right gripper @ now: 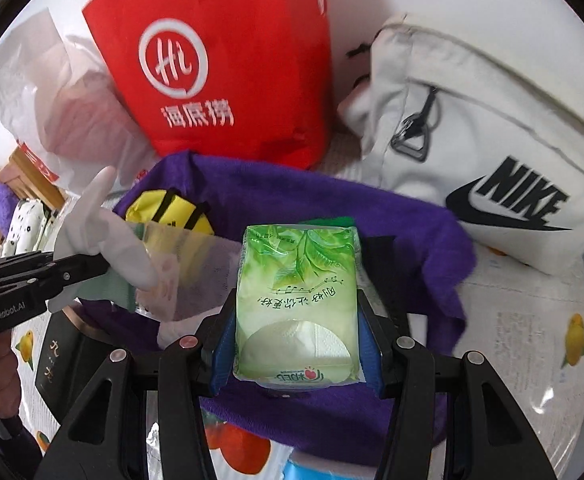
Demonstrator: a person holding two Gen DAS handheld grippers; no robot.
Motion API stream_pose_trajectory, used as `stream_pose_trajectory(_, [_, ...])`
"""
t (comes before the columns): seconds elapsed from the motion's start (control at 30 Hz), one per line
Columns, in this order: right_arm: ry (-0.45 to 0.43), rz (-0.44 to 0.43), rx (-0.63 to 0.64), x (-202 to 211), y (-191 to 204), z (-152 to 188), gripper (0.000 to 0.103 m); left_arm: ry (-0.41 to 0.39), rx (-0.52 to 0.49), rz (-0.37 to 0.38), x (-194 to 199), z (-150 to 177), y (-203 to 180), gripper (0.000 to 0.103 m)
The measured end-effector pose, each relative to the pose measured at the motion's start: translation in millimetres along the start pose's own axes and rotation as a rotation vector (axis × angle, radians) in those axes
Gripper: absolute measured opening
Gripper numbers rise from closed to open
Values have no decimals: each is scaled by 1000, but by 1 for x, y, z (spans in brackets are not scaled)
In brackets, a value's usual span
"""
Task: Organize soft objects
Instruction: 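Lay the gloves on the yellow bag with the left while the right sets the pack on the towel, then open both grippers and pull them back from the purple towel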
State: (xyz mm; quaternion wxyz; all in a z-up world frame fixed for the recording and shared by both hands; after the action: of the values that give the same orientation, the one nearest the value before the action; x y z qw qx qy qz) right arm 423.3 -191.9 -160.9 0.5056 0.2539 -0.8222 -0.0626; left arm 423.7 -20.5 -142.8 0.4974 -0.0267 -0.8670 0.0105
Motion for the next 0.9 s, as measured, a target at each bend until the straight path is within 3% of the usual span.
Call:
stream_pose_trajectory(0.3, [44, -1, -60, -15, -17, 5, 53, 40, -29, -12, -22, -6, -16, 15])
stream_pose_trajectory(0.37, [46, 4, -59, -15, -18, 6, 56, 50, -35, -11, -25, -6, -20, 25])
stream_pose_trajectory(0.43, [43, 12, -55, -14, -19, 7, 69, 53, -39, -17, -25, -7, -21, 52])
stream_pose_trajectory(0.5, [28, 24, -49, -9, -20, 8, 71, 35, -42, -38, -23, -9, -22, 64])
stream_pose_trajectory(0.9, [-26, 39, -80, 28, -15, 13, 75, -4, -28, -142, 14, -9, -1, 80])
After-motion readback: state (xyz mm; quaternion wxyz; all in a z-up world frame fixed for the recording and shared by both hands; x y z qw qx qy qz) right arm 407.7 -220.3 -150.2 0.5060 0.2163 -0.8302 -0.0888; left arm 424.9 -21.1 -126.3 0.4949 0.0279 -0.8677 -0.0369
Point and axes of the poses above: each gripper's, at about its wrist camera, not at the fingertips, and x roughly against the way its jaws point, y to its left, z to its underside, the point moved 7 cm from there along -x, roughly the way its jaws point, and after that the axes turned 15 degrees about -z, right-handed, at the moved point
